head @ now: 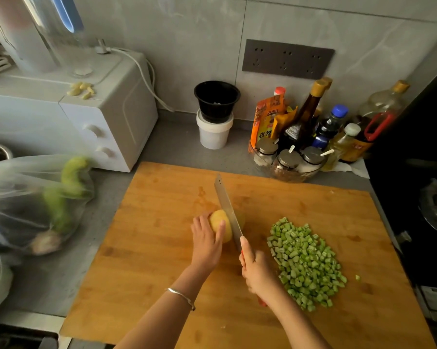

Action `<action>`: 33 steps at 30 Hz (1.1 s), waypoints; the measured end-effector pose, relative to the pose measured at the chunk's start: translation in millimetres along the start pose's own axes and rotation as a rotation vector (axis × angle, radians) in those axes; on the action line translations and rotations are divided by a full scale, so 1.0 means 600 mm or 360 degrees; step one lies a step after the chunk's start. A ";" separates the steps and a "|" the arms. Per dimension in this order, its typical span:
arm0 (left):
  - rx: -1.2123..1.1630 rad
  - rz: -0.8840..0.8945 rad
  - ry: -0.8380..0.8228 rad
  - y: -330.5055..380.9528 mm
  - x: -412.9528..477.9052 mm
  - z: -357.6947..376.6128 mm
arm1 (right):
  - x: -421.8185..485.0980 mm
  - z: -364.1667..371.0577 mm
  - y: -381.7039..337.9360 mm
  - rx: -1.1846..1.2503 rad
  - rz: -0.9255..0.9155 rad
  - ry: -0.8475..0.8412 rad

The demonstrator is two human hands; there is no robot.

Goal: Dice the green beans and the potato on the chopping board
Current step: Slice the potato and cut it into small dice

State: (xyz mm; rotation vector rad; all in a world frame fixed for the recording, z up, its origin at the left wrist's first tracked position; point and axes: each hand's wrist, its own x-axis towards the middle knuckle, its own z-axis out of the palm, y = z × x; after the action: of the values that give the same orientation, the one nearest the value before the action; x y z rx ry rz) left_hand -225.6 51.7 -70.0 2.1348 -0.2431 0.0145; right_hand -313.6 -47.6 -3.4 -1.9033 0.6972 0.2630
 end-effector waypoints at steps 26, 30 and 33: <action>0.0124 0.0084 -0.0052 -0.023 0.013 -0.019 | 0.007 0.022 -0.013 -0.0080 -0.0005 -0.0022; 0.0027 0.0023 -0.0006 -0.028 0.023 -0.016 | 0.025 0.005 -0.050 -0.0181 0.0149 -0.0127; 0.0007 -0.0012 0.0028 -0.027 0.031 -0.013 | 0.039 -0.010 -0.075 -0.0139 0.0279 -0.0232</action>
State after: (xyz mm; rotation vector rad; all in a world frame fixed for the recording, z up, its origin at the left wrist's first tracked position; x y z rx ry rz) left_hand -204.0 63.7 -77.4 2.1390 -0.2249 0.0296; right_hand -269.8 -48.3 22.3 -1.8851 0.7653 0.5455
